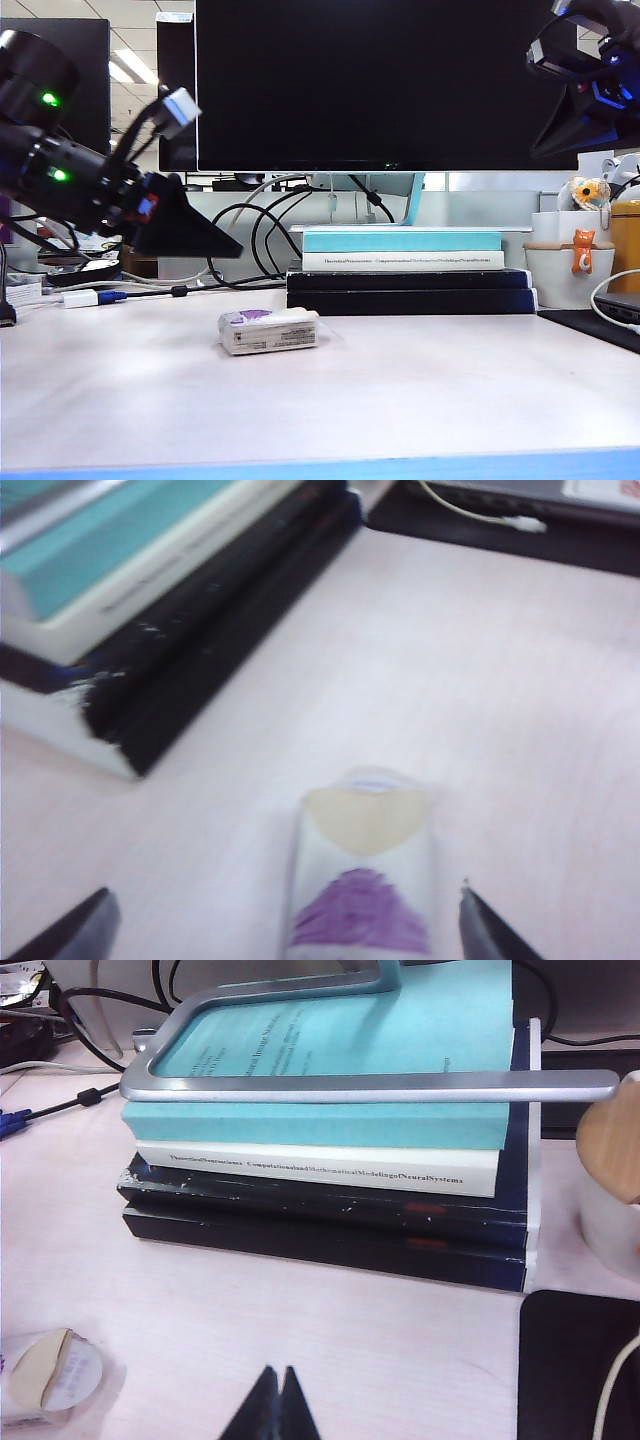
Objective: Pick up a packet of tissues from the table with the left hand, then take a tissue from it with the right hand.
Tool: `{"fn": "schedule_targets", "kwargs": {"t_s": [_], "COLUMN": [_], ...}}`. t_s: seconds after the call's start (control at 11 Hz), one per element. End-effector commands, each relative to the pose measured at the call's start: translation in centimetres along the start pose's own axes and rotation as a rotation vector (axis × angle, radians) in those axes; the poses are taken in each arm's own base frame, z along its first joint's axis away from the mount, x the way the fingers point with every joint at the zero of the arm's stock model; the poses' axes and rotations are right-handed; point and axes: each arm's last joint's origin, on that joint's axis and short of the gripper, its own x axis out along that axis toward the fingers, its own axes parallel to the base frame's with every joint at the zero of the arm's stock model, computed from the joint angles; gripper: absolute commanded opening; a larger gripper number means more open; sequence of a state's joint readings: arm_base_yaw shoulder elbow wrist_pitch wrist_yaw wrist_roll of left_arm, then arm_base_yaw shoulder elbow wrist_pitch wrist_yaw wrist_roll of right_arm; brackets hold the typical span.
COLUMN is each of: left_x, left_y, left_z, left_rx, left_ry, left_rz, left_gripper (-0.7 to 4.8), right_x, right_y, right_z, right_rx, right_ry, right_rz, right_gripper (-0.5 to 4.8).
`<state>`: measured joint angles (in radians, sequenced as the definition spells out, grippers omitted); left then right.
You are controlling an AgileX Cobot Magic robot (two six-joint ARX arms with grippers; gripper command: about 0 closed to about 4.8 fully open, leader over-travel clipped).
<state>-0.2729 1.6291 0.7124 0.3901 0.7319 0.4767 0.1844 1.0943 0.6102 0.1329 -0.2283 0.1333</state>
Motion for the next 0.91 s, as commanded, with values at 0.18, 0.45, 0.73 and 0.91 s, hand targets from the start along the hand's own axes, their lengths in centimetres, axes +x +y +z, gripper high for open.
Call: {"fn": "schedule_targets", "kwargs": {"t_s": [0.18, 0.45, 0.73, 0.91], "left_x": [1.7, 2.6, 3.9, 4.5], "left_y": [-0.4, -0.5, -1.1, -1.5], "left_z": [-1.4, -3.0, -3.7, -3.6], "left_rx": [-0.008, -0.049, -0.061, -0.038], "left_ry": [0.047, 0.070, 0.063, 0.062], "left_rz": [-0.033, -0.085, -0.120, -0.112], "left_gripper": [4.79, 4.79, 4.79, 4.79], "right_x": [-0.1, 0.0, 0.8, 1.0], "right_y": [0.1, 0.1, -0.2, -0.3], "right_z": [0.3, 0.2, -0.4, -0.6], "right_rx": [-0.008, -0.006, 0.004, 0.007], "right_ry": [-0.021, -0.011, 0.033, 0.043], "right_rz": [0.007, 0.004, -0.001, -0.002], "right_gripper": [-0.06, -0.06, -0.06, -0.06]}}
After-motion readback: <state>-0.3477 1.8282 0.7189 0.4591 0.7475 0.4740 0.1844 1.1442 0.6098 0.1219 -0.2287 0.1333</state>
